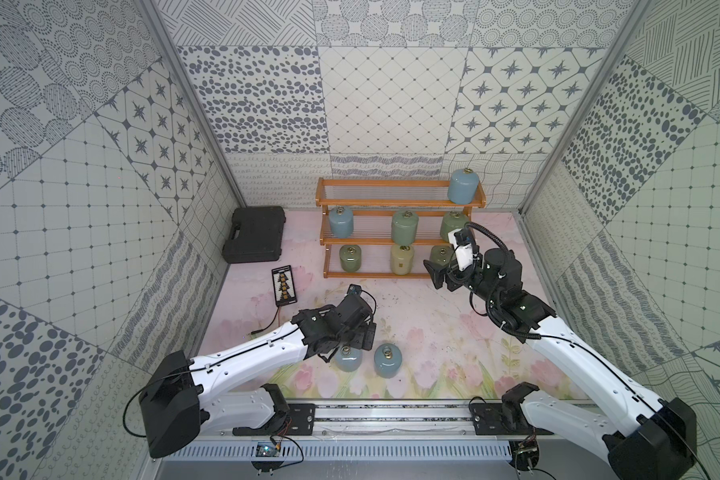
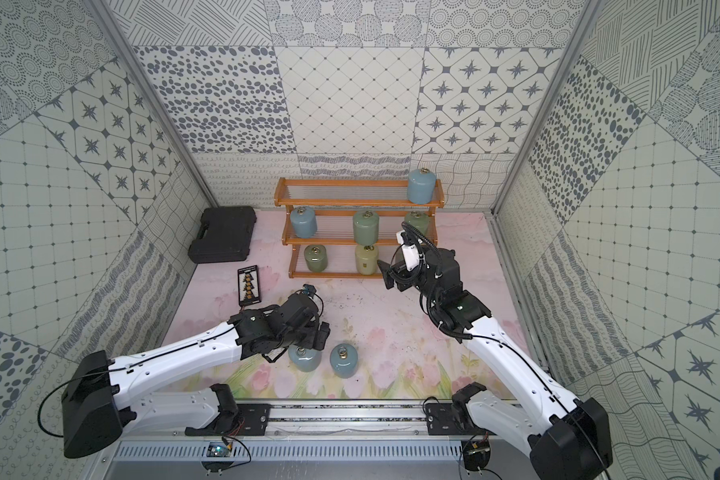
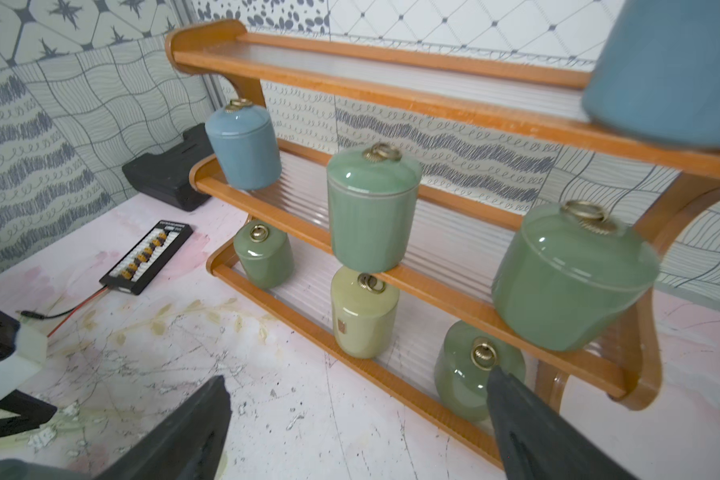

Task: Remove the tea canisters from the shelf
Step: Place the tea canister at the center of the board, then pick up the tea canister from the shelf.

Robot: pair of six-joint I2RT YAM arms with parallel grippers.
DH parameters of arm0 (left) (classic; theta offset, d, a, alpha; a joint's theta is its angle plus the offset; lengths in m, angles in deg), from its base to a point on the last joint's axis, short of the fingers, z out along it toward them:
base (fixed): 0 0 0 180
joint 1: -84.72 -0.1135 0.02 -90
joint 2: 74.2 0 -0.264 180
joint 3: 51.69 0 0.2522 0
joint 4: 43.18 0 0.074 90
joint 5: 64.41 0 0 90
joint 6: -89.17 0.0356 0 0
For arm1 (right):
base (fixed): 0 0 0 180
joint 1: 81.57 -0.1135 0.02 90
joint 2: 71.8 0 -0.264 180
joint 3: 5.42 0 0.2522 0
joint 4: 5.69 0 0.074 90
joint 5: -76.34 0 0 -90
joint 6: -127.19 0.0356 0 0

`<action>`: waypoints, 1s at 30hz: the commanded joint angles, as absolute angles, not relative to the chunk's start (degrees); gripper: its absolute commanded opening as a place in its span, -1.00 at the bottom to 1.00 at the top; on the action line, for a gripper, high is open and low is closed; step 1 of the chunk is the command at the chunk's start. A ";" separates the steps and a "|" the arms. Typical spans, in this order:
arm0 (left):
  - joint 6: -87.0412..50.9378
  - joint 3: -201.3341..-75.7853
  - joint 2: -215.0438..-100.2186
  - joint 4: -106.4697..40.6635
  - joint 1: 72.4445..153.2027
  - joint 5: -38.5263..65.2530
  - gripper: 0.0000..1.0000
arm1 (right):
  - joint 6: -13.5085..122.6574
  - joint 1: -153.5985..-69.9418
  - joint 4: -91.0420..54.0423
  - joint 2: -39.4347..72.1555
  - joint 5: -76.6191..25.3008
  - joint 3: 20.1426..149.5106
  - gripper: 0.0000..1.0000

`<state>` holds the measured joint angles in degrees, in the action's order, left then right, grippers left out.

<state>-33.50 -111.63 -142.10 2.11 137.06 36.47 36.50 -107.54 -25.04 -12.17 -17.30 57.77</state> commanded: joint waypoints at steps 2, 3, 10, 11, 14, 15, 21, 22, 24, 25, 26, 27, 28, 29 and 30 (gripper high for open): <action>-23.88 -116.25 -143.92 -5.63 129.81 28.82 0.99 | 37.72 -104.04 -25.72 -9.83 -15.61 65.08 1.00; -22.86 -116.88 -144.34 -6.79 128.67 27.73 0.99 | 37.97 -103.26 -26.31 -9.07 -15.51 66.68 0.99; -17.53 -116.09 -144.26 -17.03 125.33 23.62 1.00 | 38.21 -98.38 -30.76 -3.88 -16.83 77.23 1.00; -17.54 -115.49 -144.12 -18.72 124.76 22.45 1.00 | 38.52 -97.11 -31.75 -2.94 -17.91 79.00 1.00; -17.68 -113.45 -143.76 -23.89 123.43 19.37 1.00 | 39.33 -94.33 -32.90 -0.45 -19.97 82.82 1.00; -17.71 -112.87 -143.70 -25.32 123.17 18.90 1.00 | 39.37 -93.48 -33.17 0.42 -20.44 84.28 0.99; -18.39 -111.28 -144.70 -29.07 122.70 18.03 1.00 | 39.07 -90.67 -34.06 5.37 -22.70 91.08 1.00; -18.49 -111.23 -144.90 -29.24 122.74 17.80 1.00 | 38.87 -90.37 -34.12 6.23 -22.89 91.95 1.00; -19.08 -110.94 -145.48 -29.74 122.74 17.43 1.00 | 38.61 -89.71 -34.54 8.20 -23.42 94.34 1.00; -19.42 -110.69 -145.65 -30.12 122.70 17.25 1.00 | 38.66 -89.42 -34.72 9.00 -23.90 95.33 1.00; -19.93 -110.26 -145.66 -30.72 122.70 17.06 1.00 | 38.75 -89.19 -34.74 9.94 -24.36 96.43 1.00; -20.28 -109.77 -145.74 -31.53 122.63 16.81 1.00 | 38.65 -88.99 -34.78 11.00 -24.71 97.56 0.99; -20.58 -109.28 -145.68 -32.33 122.69 16.61 1.00 | 38.60 -88.79 -34.93 11.85 -25.07 98.49 0.99; -20.86 -108.77 -145.64 -33.02 122.73 16.52 1.00 | 38.59 -88.69 -35.16 12.95 -25.35 99.66 1.00; -21.11 -108.37 -145.57 -33.53 122.67 16.40 1.00 | 38.37 -88.60 -35.52 14.08 -25.54 100.84 1.00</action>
